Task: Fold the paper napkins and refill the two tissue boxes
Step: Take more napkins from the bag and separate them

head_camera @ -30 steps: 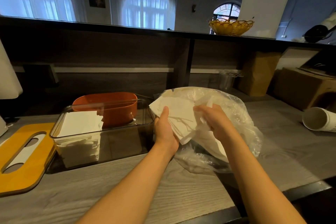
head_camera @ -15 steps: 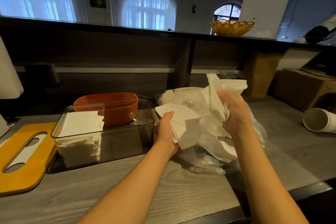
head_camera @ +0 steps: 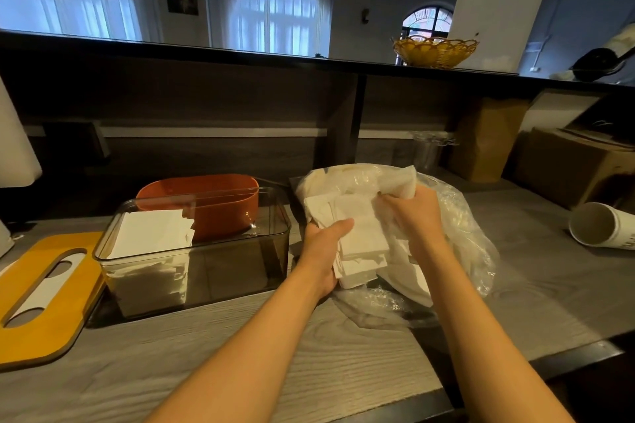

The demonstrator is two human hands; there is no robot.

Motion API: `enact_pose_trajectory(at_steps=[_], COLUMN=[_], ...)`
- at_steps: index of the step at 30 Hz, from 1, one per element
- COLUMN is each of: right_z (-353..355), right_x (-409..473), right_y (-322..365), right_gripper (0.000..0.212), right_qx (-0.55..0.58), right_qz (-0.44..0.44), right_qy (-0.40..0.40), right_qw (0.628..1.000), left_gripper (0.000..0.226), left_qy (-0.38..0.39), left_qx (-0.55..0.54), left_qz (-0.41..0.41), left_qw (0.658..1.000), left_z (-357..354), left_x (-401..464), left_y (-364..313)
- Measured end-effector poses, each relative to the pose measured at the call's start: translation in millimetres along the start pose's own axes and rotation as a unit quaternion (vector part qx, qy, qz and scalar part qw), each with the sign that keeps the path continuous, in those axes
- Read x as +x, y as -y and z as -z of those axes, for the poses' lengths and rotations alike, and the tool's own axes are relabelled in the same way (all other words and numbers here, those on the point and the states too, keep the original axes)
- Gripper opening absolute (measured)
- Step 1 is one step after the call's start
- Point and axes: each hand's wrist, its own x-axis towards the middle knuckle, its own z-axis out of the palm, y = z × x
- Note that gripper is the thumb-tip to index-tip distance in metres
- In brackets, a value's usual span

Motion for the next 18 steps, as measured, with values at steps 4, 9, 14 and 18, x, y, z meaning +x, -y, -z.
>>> enact_pose_trajectory(at_steps=[4,9,14,18], right_z=[11,1,-12,-7], right_x=[0,-6,-11,-3], right_y=[7,12,3,1], right_gripper=[0.019,0.01,0.01,0.02], right_qx=[0.158,0.271,0.17,0.183], right_qz=[-0.041,-0.118,-0.074,-0.067], right_qy=[-0.032,0.118,0.112,0.121], right_qw=[0.986,0.948,0.976,0.973], left_gripper=[0.045,0.044,0.07,0.042], left_qy=[-0.032,-0.041,-0.013,-0.037], left_qx=[-0.053,-0.082,-0.073,-0.04], left_qz=[0.0,0.008,0.014,-0.007], left_qw=[0.998,0.996,0.997,0.999], left_z=[3,1,0,0], left_x=[6,7,4,3], left_y=[1,1,-1,1])
